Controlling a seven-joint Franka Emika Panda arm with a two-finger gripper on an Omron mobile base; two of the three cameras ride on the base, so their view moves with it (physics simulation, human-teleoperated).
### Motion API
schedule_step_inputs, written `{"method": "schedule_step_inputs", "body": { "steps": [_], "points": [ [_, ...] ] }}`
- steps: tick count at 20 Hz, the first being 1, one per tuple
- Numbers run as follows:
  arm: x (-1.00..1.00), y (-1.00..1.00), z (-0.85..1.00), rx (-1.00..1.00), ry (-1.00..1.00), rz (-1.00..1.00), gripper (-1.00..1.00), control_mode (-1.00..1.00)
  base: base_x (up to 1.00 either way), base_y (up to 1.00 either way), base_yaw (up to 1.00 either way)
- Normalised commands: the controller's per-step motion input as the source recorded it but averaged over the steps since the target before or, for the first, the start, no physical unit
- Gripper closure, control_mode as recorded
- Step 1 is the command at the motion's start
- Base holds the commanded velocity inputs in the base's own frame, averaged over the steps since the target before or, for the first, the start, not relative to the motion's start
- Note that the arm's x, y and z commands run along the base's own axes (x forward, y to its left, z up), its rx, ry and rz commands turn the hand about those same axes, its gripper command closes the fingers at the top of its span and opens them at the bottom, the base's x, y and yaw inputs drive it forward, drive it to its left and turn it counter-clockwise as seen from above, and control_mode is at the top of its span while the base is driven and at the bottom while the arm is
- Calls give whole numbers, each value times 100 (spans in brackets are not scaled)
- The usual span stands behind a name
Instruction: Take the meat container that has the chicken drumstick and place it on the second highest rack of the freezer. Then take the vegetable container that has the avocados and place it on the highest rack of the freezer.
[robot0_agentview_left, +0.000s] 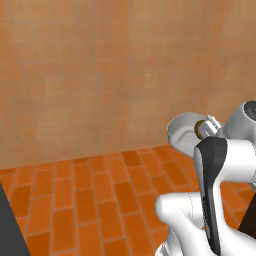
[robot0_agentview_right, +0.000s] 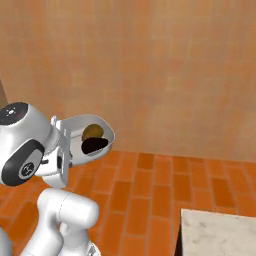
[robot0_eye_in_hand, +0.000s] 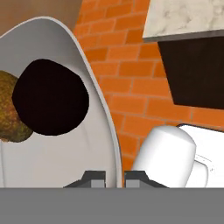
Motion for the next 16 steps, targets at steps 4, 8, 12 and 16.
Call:
{"method": "schedule_step_inputs", "body": {
  "steps": [4,8,12,16],
  "points": [
    [0,0,0,0,0,0,100,100,44,-7,70],
    [0,0,0,0,0,0,100,100,29,0,95],
    [0,0,0,0,0,0,100,100,33,0,94],
    [0,0,0,0,0,0,100,100,36,-1,92]
  ]
}}
